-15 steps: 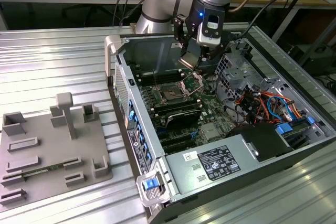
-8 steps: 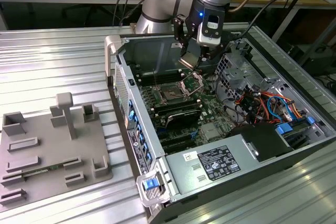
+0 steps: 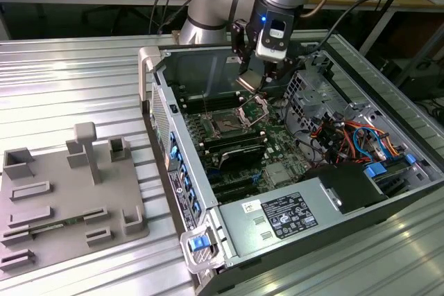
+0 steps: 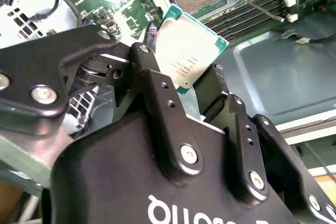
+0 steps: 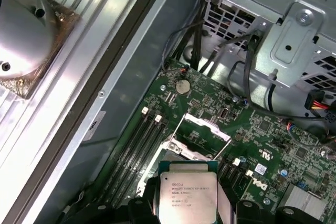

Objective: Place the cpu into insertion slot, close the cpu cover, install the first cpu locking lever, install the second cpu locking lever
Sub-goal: 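Place the cpu into insertion slot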

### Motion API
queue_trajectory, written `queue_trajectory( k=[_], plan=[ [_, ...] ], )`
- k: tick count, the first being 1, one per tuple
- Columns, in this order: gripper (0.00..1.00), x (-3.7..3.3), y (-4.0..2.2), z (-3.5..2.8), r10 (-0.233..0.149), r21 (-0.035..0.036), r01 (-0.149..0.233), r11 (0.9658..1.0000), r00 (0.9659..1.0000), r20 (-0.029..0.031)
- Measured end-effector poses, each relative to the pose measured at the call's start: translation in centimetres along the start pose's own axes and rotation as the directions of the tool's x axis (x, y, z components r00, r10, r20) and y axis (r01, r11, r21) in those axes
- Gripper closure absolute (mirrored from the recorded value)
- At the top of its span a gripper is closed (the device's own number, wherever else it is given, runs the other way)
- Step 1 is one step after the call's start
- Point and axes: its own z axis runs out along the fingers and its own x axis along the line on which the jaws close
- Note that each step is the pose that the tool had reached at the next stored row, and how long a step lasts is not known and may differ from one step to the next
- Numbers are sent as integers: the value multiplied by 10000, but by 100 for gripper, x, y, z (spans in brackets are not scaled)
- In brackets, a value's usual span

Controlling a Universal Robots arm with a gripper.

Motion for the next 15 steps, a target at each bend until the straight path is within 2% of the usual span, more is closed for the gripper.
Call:
queue_trajectory(
  k=[1, 3, 6, 12, 15],
  plan=[
    [46, 0, -1, 9, 390, -8, -390, 9992, 9992, 35],
    [46, 0, -1, 16, 714, -16, -714, 9974, 9974, 64],
    [46, -1, -2, 25, 1180, -29, -1179, 9930, 9930, 104],
    [46, -1, -4, 37, 1890, -52, -1890, 9820, 9818, 166],
    [46, -1, -4, 39, 1939, -55, -1938, 9810, 9809, 169]
  ],
)
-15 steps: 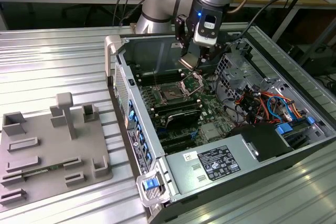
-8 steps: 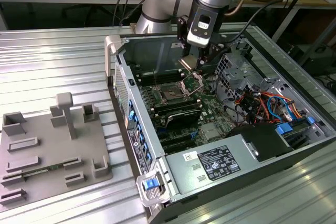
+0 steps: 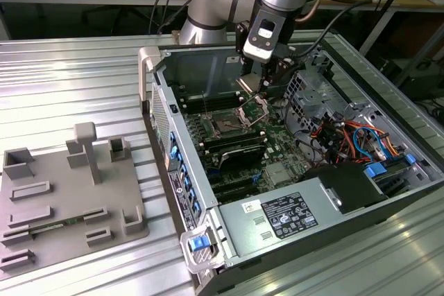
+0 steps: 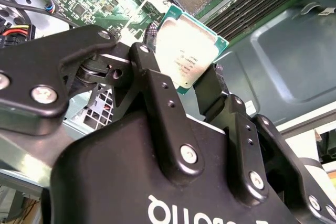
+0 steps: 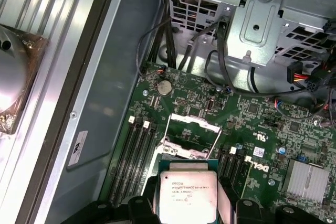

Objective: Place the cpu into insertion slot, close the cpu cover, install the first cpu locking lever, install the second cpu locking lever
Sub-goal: 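Place the cpu into insertion slot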

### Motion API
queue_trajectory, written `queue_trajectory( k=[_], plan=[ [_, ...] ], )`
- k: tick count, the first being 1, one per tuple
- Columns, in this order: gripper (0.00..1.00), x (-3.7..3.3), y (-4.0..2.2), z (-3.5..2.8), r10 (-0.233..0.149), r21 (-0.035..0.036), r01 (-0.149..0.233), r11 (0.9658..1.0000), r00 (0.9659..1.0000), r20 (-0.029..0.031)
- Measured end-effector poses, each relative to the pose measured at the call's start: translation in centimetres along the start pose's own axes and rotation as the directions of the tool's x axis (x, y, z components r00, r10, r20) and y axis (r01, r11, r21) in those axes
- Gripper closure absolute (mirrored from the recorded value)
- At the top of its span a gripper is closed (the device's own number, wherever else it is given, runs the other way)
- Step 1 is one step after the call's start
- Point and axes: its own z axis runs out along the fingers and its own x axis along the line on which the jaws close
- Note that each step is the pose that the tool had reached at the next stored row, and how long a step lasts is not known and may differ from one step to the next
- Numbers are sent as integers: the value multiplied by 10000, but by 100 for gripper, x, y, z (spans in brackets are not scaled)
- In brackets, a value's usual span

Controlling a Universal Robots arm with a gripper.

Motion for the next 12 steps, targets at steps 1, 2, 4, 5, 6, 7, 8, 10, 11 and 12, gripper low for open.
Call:
queue_trajectory(
  k=[1, 2, 4, 5, 6, 7, 8, 10, 11, 12],
  plan=[
    [46, 0, 0, 0, 7, 0, -7, 10000, 10000, 2],
    [46, 0, 0, 0, 15, 0, -15, 10000, 10000, 2],
    [46, 0, 0, 0, 16, 0, -16, 10000, 10000, 2],
    [46, 0, 0, 0, 17, 0, -17, 10000, 10000, 2],
    [46, 0, 0, 0, 17, 0, -17, 10000, 10000, 2],
    [46, 0, 0, 0, 18, 0, -18, 10000, 10000, 2],
    [46, 0, 0, 0, 18, 0, -18, 10000, 10000, 2],
    [46, 0, 0, 0, 19, 0, -19, 10000, 10000, 2],
    [46, 0, 0, 0, 19, 0, -19, 10000, 10000, 3],
    [46, 0, 0, 1, 19, 0, -19, 10000, 10000, 3]
  ],
)
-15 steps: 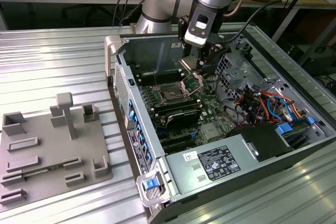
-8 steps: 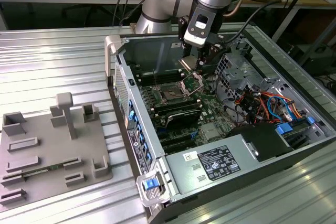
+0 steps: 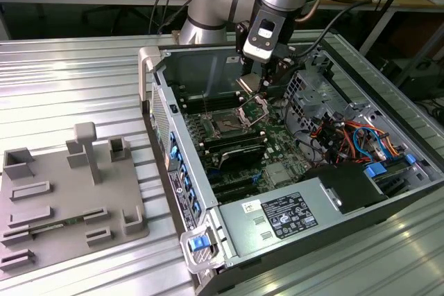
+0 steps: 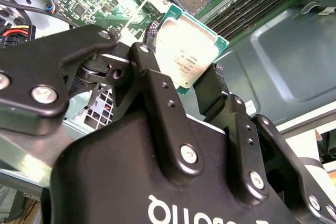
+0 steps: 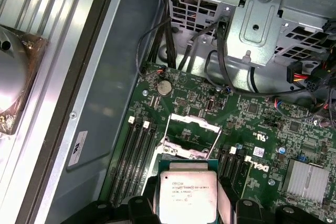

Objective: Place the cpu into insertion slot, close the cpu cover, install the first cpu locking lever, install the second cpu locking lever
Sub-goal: 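Place the cpu into insertion slot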

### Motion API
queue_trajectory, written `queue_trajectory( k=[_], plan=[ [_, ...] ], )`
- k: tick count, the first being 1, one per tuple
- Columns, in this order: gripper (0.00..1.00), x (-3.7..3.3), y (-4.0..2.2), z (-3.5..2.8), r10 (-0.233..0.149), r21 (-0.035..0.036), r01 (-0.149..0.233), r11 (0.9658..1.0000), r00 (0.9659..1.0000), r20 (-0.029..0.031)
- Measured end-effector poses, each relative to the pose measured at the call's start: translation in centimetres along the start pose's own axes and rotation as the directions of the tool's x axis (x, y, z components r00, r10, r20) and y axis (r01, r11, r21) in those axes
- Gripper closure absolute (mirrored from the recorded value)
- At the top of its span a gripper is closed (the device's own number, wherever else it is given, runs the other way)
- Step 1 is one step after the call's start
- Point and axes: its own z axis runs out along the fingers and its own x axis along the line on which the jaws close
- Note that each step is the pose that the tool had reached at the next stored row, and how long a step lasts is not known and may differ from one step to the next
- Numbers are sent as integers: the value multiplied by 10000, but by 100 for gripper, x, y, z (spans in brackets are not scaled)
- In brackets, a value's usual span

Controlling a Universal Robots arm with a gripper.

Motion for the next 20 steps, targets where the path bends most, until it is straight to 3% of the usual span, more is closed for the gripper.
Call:
queue_trajectory(
  k=[4, 7, 11, 17, 20],
  plan=[
    [46, -1, -3, 30, 178, -4, -178, 9998, 9998, 15],
    [46, -2, -7, 74, 514, -11, -514, 9987, 9987, 45],
    [46, -2, -21, 172, 1231, -30, -1230, 9924, 9923, 108],
    [46, 15, -81, 204, 1335, -33, -1335, 9910, 9910, 119],
    [46, 15, -81, 205, 1335, -34, -1334, 9911, 9910, 118]
  ],
)
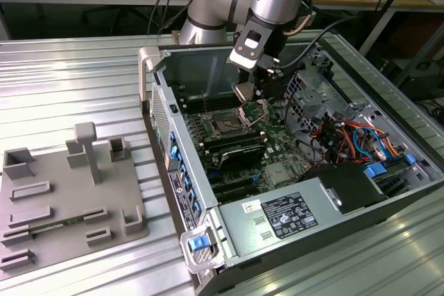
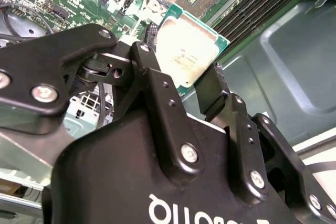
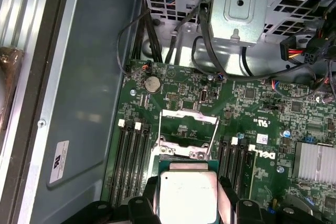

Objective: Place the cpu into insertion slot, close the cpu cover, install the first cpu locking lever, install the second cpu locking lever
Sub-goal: 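Place the cpu into insertion slot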

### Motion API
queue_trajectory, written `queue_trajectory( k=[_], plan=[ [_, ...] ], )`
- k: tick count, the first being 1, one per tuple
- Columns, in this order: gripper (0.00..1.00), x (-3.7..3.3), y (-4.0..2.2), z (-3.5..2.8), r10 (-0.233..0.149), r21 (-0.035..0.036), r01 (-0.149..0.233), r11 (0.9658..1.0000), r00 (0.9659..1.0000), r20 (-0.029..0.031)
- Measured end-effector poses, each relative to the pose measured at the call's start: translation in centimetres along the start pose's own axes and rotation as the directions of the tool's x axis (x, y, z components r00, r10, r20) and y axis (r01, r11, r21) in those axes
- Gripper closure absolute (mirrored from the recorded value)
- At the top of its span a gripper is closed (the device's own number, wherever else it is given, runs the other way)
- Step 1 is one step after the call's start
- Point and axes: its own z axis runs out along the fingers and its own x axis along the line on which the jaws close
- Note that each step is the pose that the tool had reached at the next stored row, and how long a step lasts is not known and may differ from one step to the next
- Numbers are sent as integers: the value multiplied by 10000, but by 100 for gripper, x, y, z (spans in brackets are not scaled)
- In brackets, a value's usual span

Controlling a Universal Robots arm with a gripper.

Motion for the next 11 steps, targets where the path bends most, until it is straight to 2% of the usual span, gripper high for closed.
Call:
queue_trajectory(
  k=[11],
  plan=[
    [46, 0, -1, 4, 1, 0, -1, 10000, 10000, -1]
  ],
)
